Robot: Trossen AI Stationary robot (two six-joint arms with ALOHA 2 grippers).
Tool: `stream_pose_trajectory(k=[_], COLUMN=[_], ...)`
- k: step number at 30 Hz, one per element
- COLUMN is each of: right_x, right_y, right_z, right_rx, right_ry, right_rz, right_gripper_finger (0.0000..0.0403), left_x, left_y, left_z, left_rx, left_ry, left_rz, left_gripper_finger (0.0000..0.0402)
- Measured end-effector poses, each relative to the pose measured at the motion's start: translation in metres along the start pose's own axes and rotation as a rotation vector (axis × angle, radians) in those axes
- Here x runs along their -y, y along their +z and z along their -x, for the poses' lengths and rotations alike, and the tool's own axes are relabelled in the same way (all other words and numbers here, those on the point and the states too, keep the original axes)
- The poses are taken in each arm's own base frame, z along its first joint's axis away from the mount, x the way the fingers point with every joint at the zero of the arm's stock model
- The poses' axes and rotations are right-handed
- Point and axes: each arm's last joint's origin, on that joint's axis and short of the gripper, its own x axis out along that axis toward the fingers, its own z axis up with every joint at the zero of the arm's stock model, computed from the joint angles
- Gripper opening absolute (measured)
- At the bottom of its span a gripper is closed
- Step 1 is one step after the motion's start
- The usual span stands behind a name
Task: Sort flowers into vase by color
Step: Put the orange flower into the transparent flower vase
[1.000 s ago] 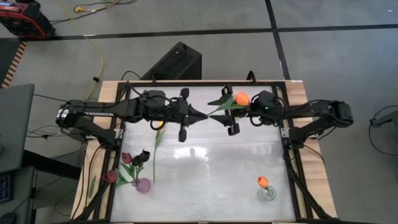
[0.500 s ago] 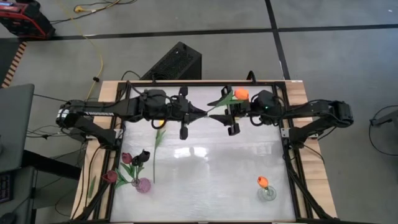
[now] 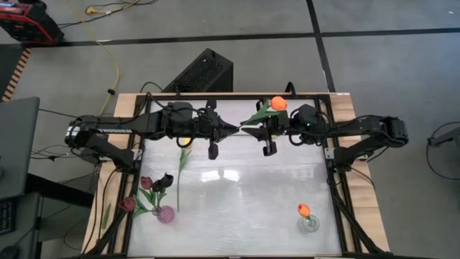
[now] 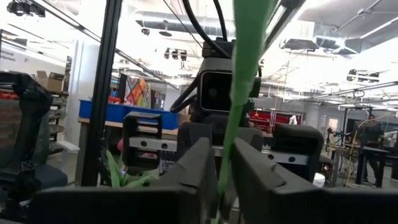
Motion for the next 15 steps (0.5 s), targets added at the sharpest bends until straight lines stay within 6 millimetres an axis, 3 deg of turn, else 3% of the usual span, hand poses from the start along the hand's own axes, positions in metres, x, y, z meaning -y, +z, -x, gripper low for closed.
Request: stream_pose_trajectory(k=[5,11,15], right_x=[0.000,-0.001,0.002], right_y=[0.000,-0.001,0.009], right_z=[0.000,0.001,0.017], right_rx=[-0.002,-0.051,-0.199], right_ry=[-0.004,-0.001,-0.026], right_rz=[-0.002,-0.124,-0.173], right_gripper_finger=[0.0020,0.0022,0.0019], left_x=[0.000,0.000,-0.001], left_y=[0.000,-0.004,-0.002], left_z=[0.000,0.001,0.018], left_rx=[-0.001,-0.041,-0.100], left_ry=[0.000,-0.009,-0.018], left_rz=[-0.004,-0.016,-0.020], left_gripper_finger=[0.0003,0.0052,0.0098])
